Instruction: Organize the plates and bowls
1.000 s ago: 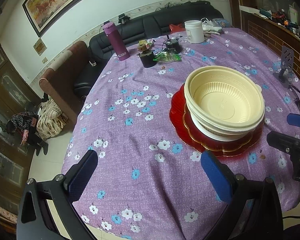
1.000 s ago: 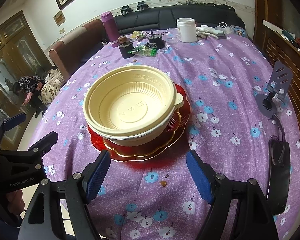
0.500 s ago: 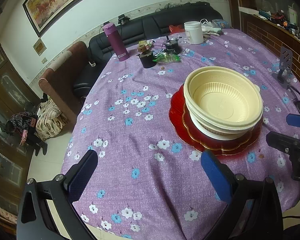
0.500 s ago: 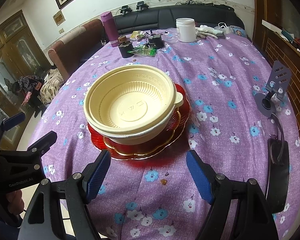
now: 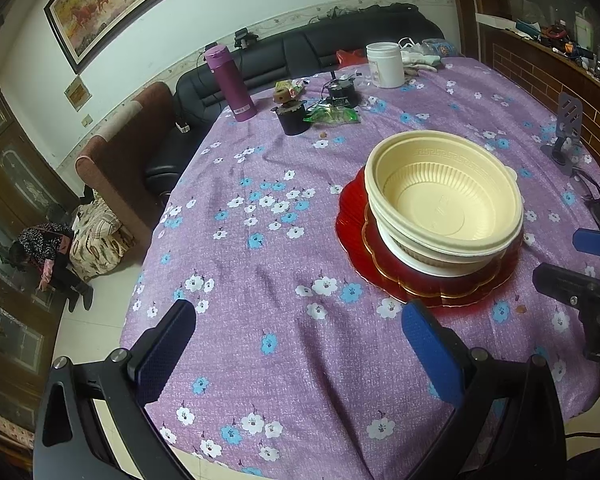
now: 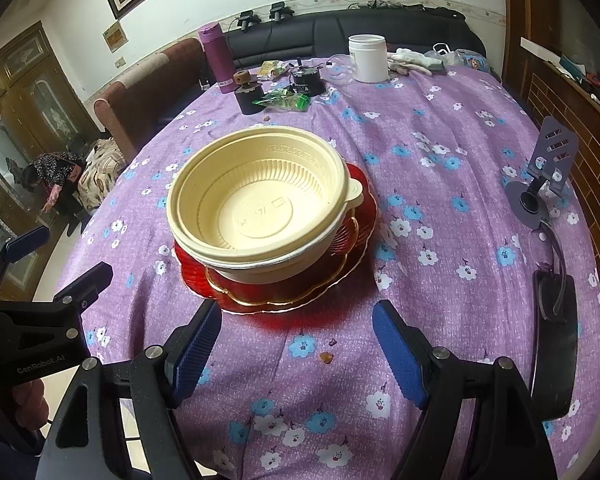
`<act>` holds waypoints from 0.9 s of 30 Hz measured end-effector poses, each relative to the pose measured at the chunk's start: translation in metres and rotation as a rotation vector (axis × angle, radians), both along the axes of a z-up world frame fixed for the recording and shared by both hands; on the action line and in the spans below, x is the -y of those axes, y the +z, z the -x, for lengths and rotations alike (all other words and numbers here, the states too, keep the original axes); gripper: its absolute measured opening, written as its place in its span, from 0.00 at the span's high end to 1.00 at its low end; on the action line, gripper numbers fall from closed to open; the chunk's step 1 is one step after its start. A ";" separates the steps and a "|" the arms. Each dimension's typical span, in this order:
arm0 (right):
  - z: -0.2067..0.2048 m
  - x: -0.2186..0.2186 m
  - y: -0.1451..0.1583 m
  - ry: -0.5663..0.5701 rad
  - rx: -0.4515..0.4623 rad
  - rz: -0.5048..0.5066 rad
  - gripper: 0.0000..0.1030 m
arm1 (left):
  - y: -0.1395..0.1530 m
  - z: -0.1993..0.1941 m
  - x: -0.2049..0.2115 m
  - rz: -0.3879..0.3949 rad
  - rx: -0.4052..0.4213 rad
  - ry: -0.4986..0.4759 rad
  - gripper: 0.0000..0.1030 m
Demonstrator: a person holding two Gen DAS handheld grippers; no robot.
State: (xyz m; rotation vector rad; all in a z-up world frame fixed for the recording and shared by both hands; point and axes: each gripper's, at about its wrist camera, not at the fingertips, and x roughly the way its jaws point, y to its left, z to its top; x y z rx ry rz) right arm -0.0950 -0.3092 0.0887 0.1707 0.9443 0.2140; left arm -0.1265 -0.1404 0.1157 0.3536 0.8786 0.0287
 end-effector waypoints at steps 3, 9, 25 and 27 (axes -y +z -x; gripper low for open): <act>0.000 0.000 0.000 -0.001 0.000 0.001 0.21 | 0.000 0.000 0.000 0.001 0.000 0.000 0.00; 0.000 0.001 0.000 -0.003 -0.001 0.000 0.21 | 0.000 0.000 0.000 0.000 0.000 0.000 0.00; 0.000 0.002 0.000 -0.006 -0.001 0.000 0.20 | -0.001 0.001 -0.001 0.024 -0.002 -0.002 0.00; 0.000 0.003 0.000 -0.008 -0.002 0.000 0.21 | 0.000 0.003 -0.003 0.027 0.014 0.009 0.00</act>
